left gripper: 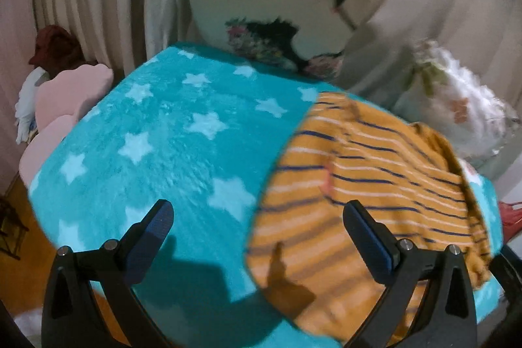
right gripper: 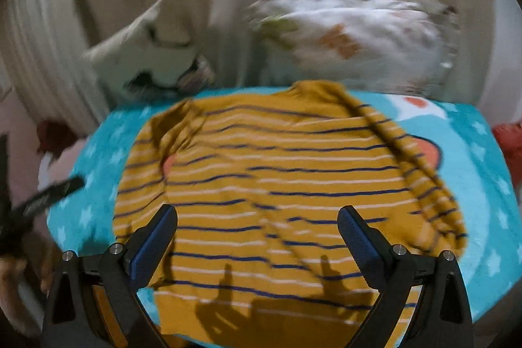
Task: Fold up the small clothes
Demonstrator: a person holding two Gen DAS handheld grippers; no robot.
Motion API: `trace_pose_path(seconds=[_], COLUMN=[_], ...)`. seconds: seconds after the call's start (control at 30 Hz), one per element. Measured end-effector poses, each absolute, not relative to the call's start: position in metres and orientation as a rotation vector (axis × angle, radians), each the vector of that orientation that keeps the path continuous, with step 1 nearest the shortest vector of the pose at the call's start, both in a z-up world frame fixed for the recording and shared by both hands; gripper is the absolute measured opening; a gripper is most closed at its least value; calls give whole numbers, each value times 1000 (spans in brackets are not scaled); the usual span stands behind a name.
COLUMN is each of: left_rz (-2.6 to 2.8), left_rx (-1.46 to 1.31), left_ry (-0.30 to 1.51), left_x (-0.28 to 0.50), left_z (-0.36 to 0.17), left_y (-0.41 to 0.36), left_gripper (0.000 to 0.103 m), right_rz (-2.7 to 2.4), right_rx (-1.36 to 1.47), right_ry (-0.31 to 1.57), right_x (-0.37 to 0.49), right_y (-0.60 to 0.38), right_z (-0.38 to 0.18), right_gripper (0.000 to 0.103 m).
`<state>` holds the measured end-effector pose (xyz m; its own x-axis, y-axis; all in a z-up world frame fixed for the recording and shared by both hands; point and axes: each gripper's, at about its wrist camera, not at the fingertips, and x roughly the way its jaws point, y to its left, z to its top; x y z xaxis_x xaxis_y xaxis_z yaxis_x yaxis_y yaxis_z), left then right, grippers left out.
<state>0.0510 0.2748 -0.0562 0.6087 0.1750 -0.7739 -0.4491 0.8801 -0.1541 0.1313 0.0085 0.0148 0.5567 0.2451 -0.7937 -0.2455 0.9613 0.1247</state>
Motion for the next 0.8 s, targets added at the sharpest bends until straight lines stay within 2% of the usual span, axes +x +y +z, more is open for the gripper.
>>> trace_pose_path(seconds=[0.17, 0.33, 0.37, 0.4, 0.43, 0.47, 0.5, 0.53, 0.7, 0.8], left_rz=[243, 96, 73, 52, 55, 78, 41, 24, 183, 150], left_rx=[-405, -432, -413, -401, -353, -302, -302, -328, -263, -329], left_ry=[969, 1005, 1019, 1028, 1036, 1029, 1036, 1044, 1022, 1025], left_x=[110, 159, 170, 176, 184, 188, 194, 199, 226, 227], left_z=[-104, -127, -132, -136, -138, -136, -134, -132, -119, -114], left_y=[320, 318, 313, 308, 301, 296, 295, 297, 333, 345], left_gripper=[103, 103, 97, 86, 64, 36, 21, 14, 12, 17], right_rz=[245, 148, 135, 119, 99, 86, 74, 63, 27, 14], right_rx=[-73, -63, -64, -63, -62, -62, -59, -56, -36, -21], right_ry=[1007, 1108, 1117, 1126, 1137, 1144, 1151, 1158, 1163, 1172], right_x=[145, 159, 161, 162, 164, 165, 166, 167, 172, 175], right_y=[45, 48, 48, 47, 46, 44, 43, 41, 33, 27], right_z=[-12, -36, -38, -41, -44, -45, -46, -47, -49, -53], right_gripper=[101, 101, 101, 101, 101, 101, 101, 101, 100, 100])
